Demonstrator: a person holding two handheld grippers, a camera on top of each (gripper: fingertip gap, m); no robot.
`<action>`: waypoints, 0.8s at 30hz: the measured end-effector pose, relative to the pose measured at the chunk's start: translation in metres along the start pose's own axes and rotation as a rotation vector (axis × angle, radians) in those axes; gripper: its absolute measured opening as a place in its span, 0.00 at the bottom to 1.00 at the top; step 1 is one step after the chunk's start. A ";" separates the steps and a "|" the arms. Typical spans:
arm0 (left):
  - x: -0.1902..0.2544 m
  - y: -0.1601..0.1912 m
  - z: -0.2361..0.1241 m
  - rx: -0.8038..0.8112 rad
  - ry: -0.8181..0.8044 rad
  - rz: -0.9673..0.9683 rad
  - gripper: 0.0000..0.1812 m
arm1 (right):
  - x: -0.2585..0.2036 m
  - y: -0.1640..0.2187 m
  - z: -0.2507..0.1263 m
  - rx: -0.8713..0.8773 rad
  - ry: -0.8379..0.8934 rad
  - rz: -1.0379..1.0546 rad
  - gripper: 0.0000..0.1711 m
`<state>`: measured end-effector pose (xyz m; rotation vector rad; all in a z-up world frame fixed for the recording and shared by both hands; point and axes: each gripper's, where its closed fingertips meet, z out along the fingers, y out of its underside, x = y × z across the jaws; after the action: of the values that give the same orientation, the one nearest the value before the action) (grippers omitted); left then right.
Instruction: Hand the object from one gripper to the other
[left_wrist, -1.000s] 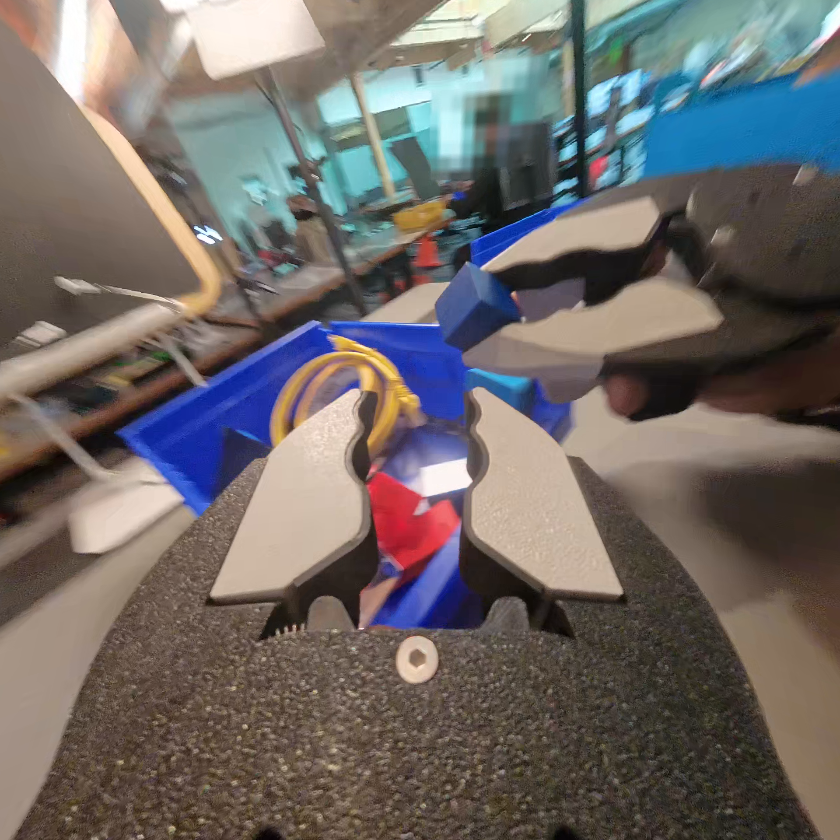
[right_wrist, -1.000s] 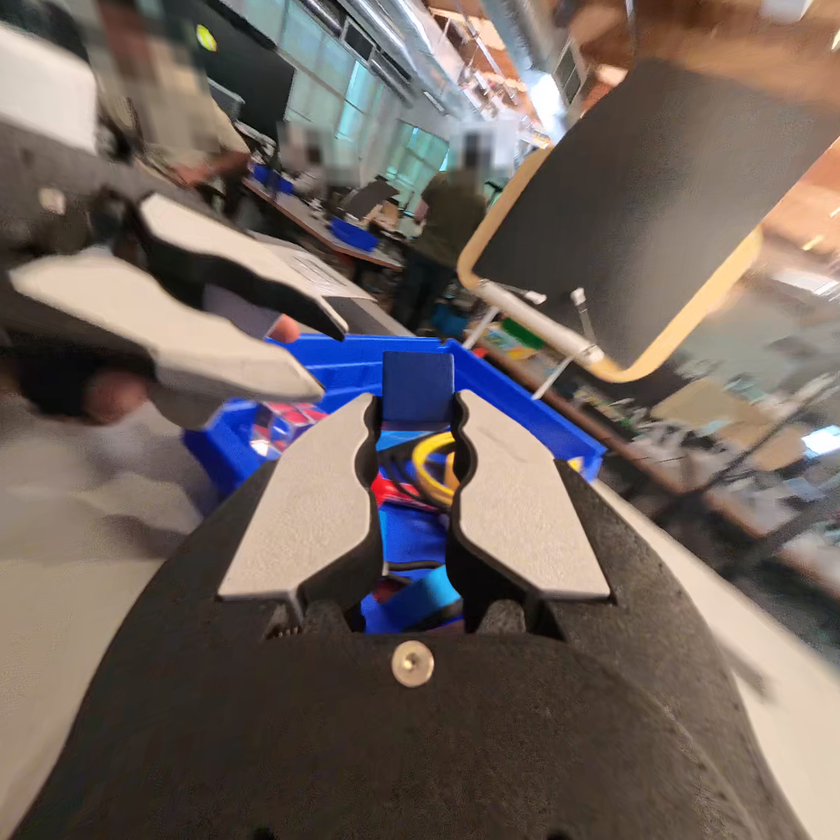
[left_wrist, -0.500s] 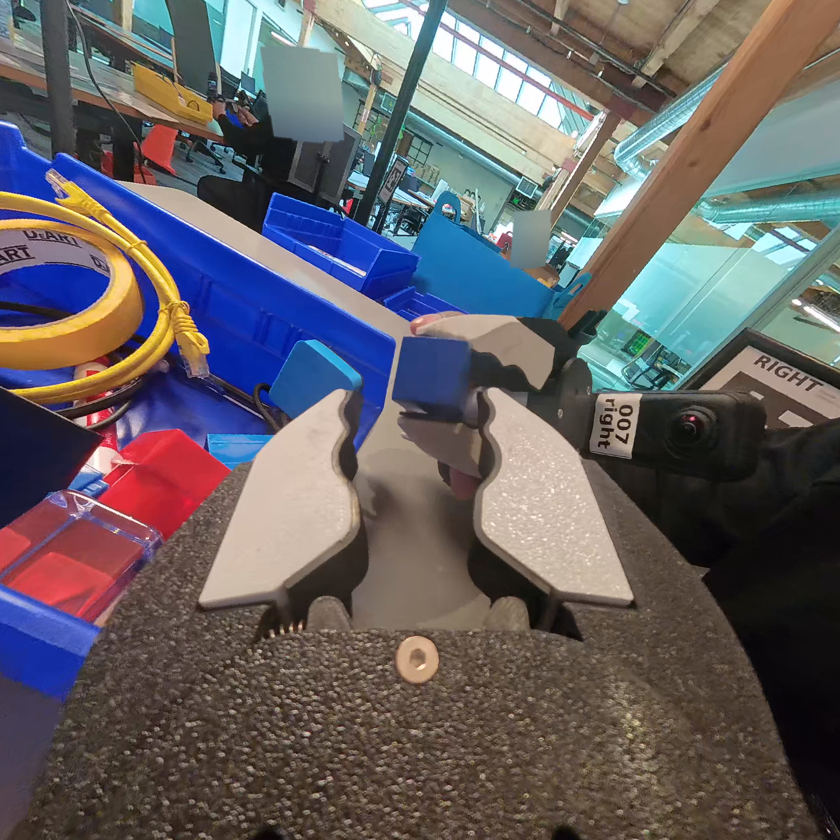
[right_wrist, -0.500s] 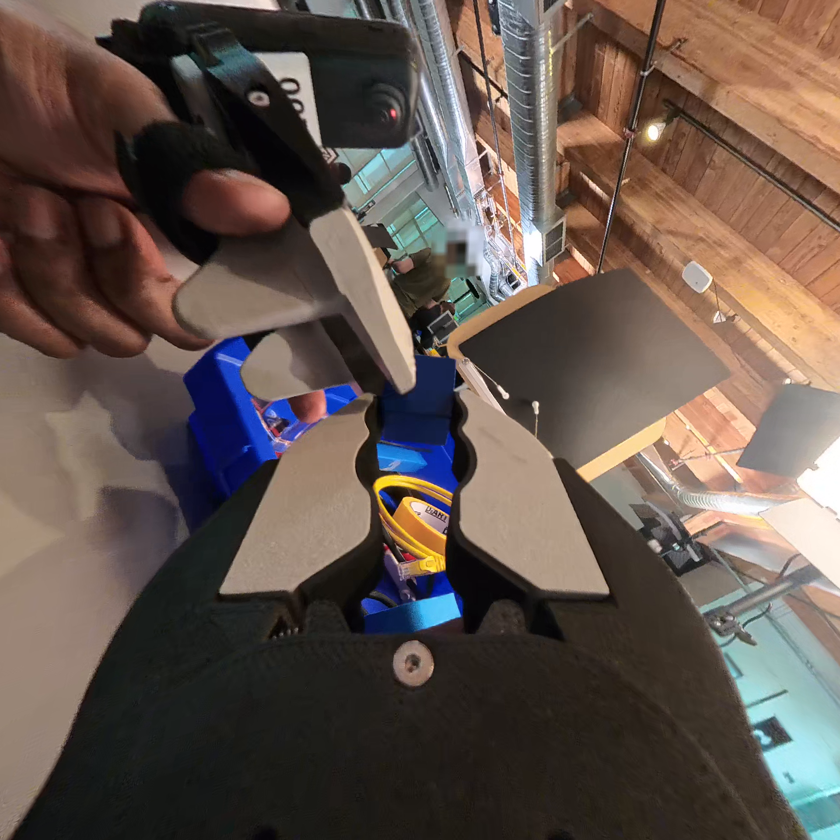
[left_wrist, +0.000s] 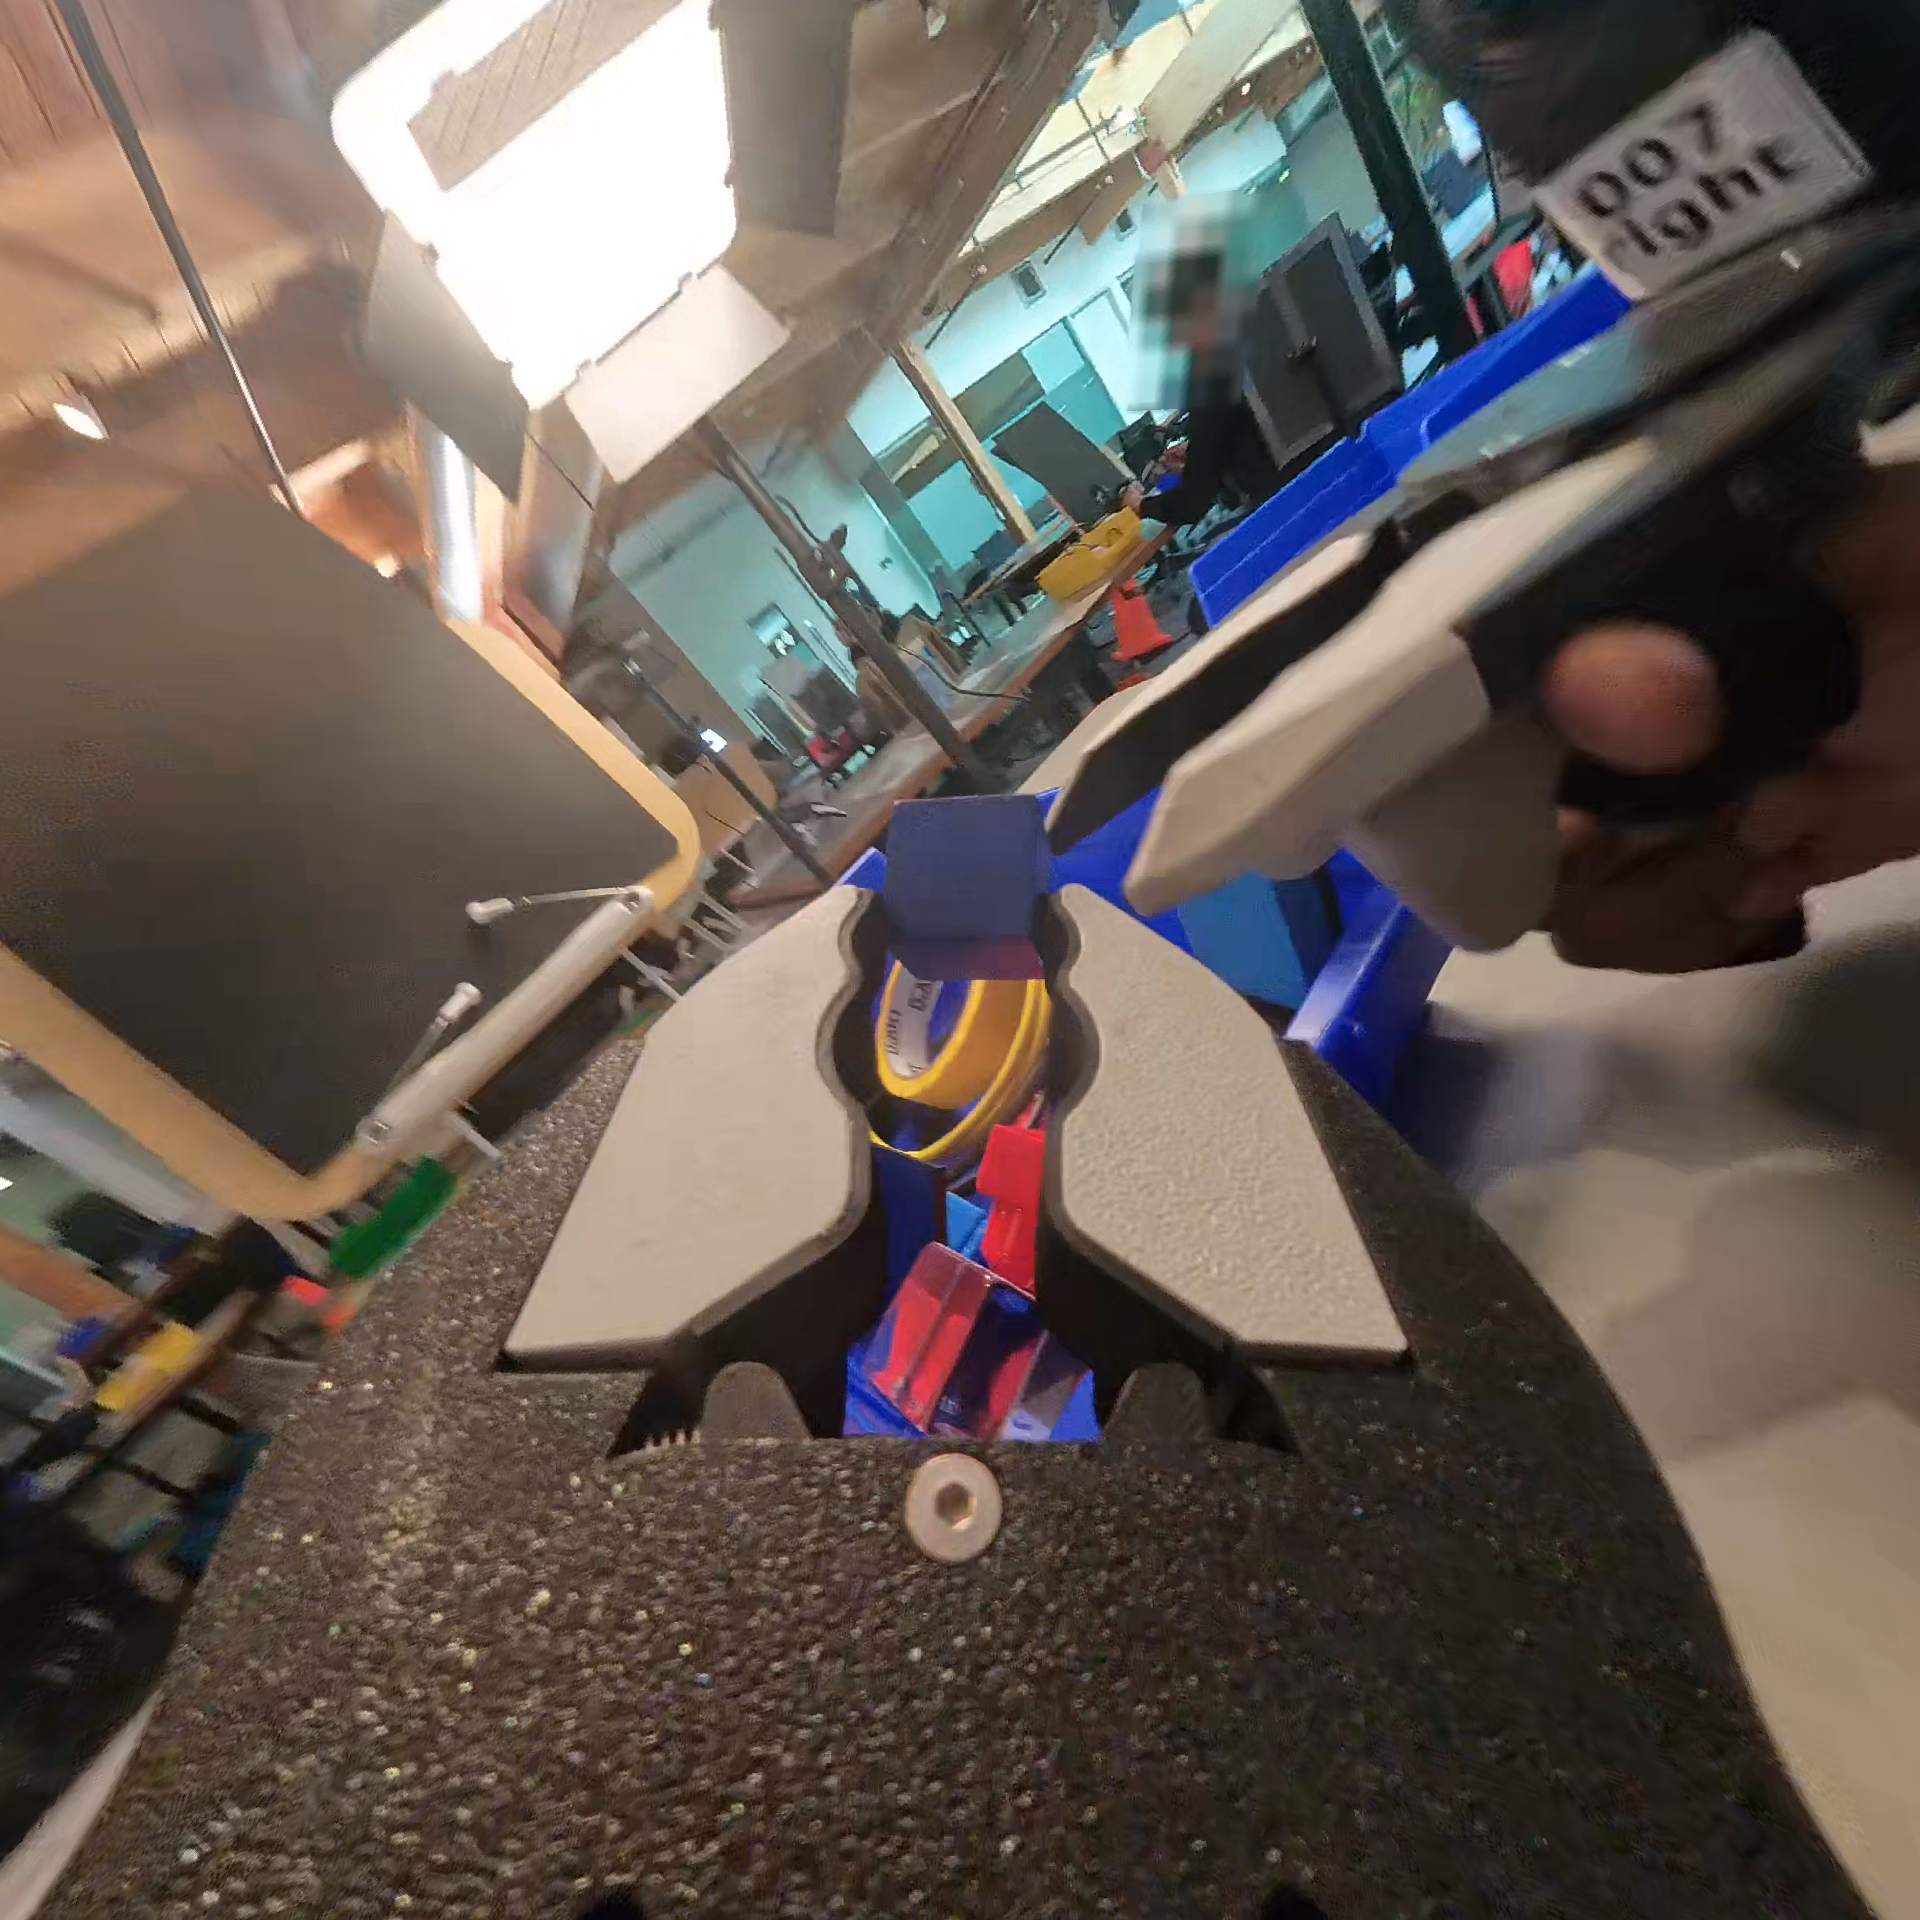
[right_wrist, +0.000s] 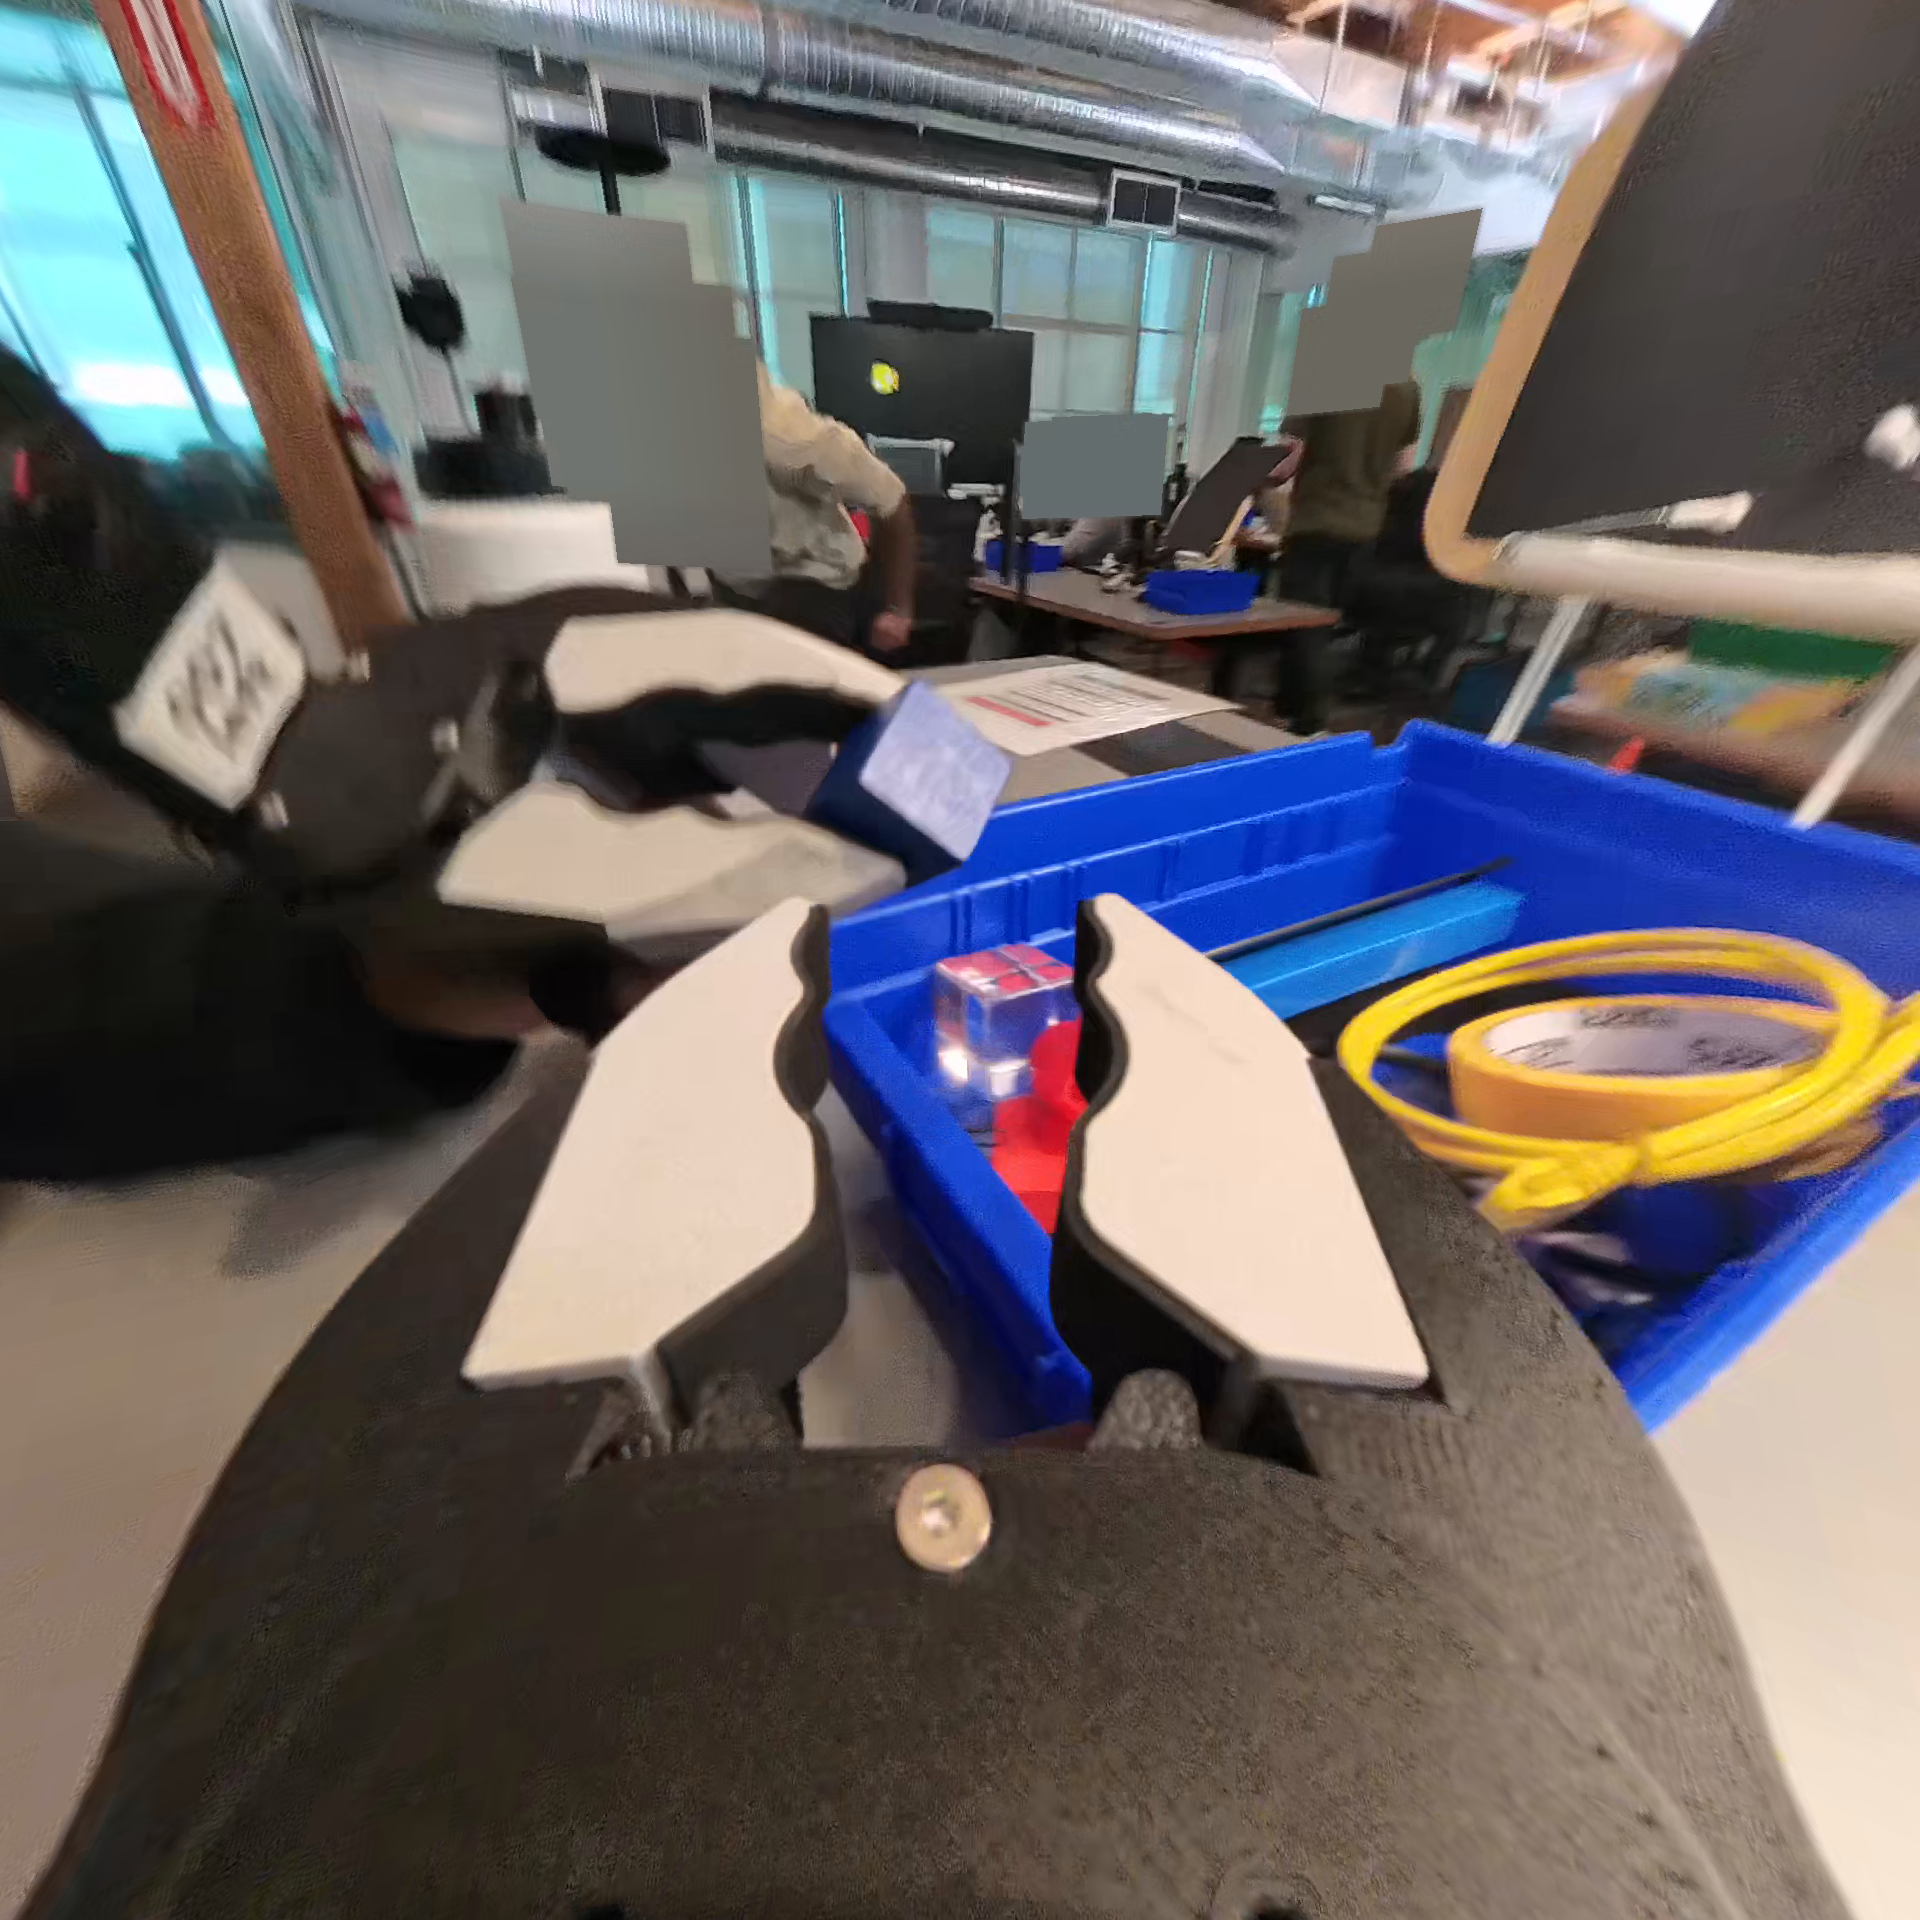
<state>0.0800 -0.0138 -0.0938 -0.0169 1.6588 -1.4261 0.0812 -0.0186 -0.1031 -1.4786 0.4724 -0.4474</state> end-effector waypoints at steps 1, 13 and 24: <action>0.004 -0.001 0.000 0.003 -0.010 0.077 0.17 | 0.000 -0.002 0.000 0.019 -0.036 0.103 0.27; 0.018 0.008 0.005 -0.018 0.035 0.115 0.17 | -0.004 0.003 0.003 -0.041 -0.046 0.122 0.18; 0.025 0.004 0.003 -0.065 0.471 -0.931 0.31 | -0.005 0.004 0.000 -0.083 0.275 -0.824 0.17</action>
<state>0.0691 -0.0282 -0.1123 -0.5999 2.2214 -2.1727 0.0773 -0.0159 -0.1074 -1.6621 0.0672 -1.3034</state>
